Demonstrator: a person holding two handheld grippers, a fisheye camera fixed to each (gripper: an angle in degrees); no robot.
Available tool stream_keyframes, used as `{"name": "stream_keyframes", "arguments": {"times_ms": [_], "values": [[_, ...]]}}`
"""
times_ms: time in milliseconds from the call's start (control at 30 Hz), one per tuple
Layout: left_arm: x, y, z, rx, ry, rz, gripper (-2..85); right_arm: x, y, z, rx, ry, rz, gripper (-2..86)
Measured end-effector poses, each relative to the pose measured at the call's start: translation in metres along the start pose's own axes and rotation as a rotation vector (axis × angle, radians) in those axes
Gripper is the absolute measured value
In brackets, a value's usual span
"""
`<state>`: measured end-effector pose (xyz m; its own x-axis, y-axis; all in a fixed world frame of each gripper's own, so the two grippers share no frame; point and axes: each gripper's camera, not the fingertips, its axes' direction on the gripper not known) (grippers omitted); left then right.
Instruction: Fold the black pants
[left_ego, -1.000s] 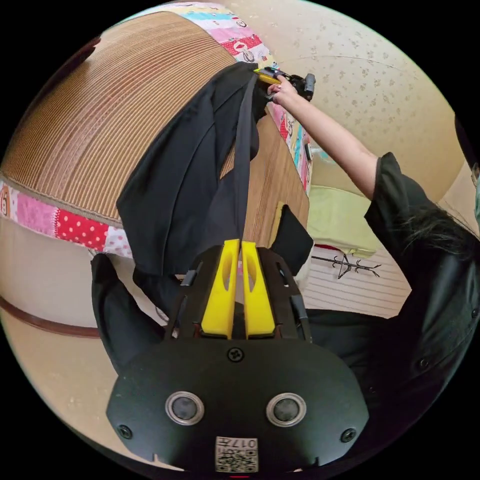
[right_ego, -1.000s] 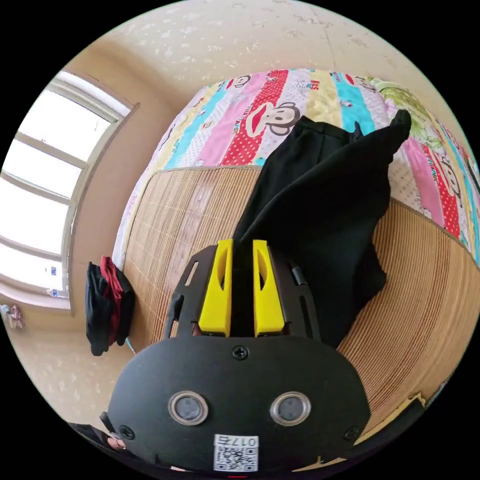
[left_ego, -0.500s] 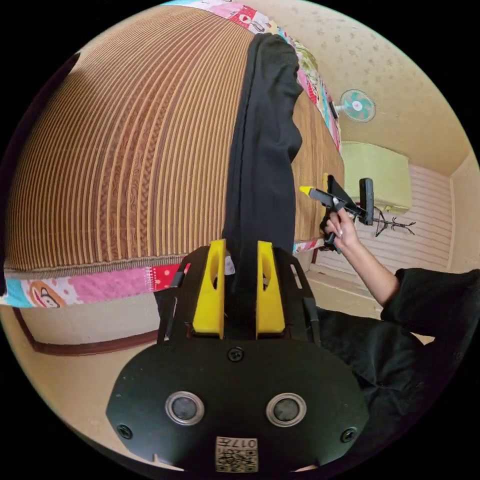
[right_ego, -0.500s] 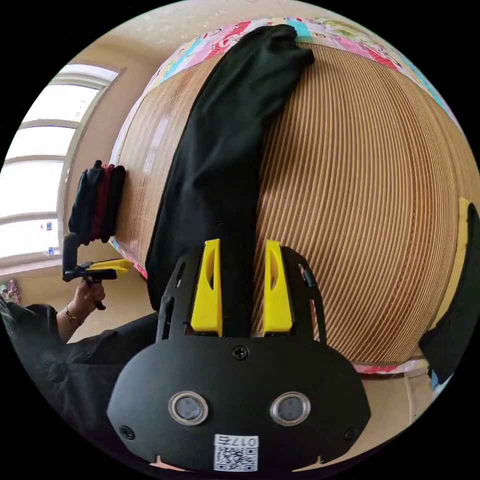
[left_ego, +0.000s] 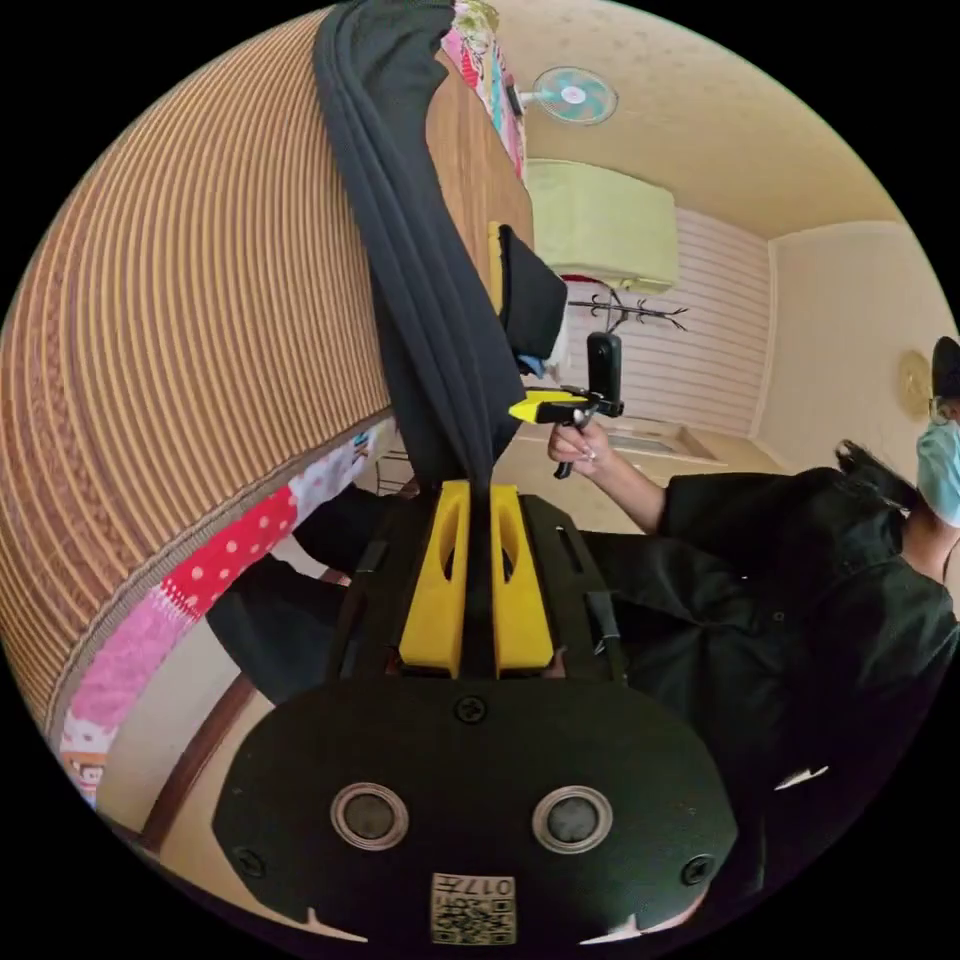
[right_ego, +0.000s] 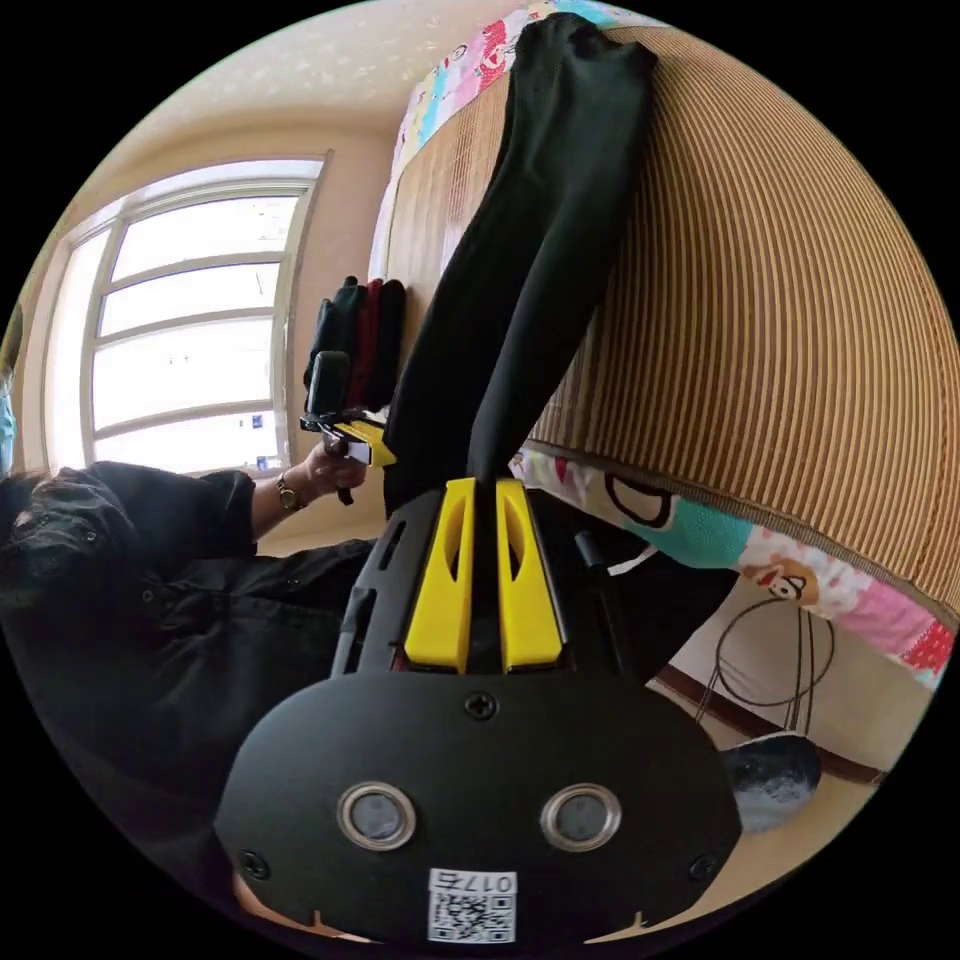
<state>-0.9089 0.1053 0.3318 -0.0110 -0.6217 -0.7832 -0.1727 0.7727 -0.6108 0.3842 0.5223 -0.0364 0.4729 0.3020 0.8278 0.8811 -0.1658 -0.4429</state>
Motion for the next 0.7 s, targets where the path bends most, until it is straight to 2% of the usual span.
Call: {"name": "stream_keyframes", "arguments": {"times_ms": [67,133,200,267,367,500,567,700], "values": [[-0.024,0.033,0.014,-0.092,-0.278,-0.198,4.4,0.032,0.017,0.02,-0.133,0.172,0.144,5.8],[-0.044,0.051,0.021,-0.174,-0.363,-0.317,5.2,0.051,0.023,0.011,-0.091,0.102,0.185,7.5],[-0.045,0.059,0.007,-0.1,-0.348,-0.352,6.6,0.067,0.022,-0.014,0.036,-0.016,0.206,8.9],[-0.024,0.046,-0.03,0.117,-0.341,-0.288,8.0,0.09,0.008,-0.049,0.205,-0.128,0.202,9.9],[0.0,-0.003,-0.068,0.303,-0.367,-0.192,11.8,0.12,-0.03,-0.079,0.327,-0.213,0.206,12.3],[-0.002,-0.088,-0.089,0.342,-0.369,-0.161,13.9,0.149,-0.093,-0.086,0.323,-0.286,0.212,14.3],[-0.013,-0.135,-0.089,0.334,-0.298,-0.16,11.5,0.149,-0.127,-0.077,0.304,-0.377,0.189,13.8],[-0.021,-0.168,-0.071,0.28,-0.184,-0.202,8.1,0.124,-0.155,-0.045,0.162,-0.407,0.142,11.4]]}}
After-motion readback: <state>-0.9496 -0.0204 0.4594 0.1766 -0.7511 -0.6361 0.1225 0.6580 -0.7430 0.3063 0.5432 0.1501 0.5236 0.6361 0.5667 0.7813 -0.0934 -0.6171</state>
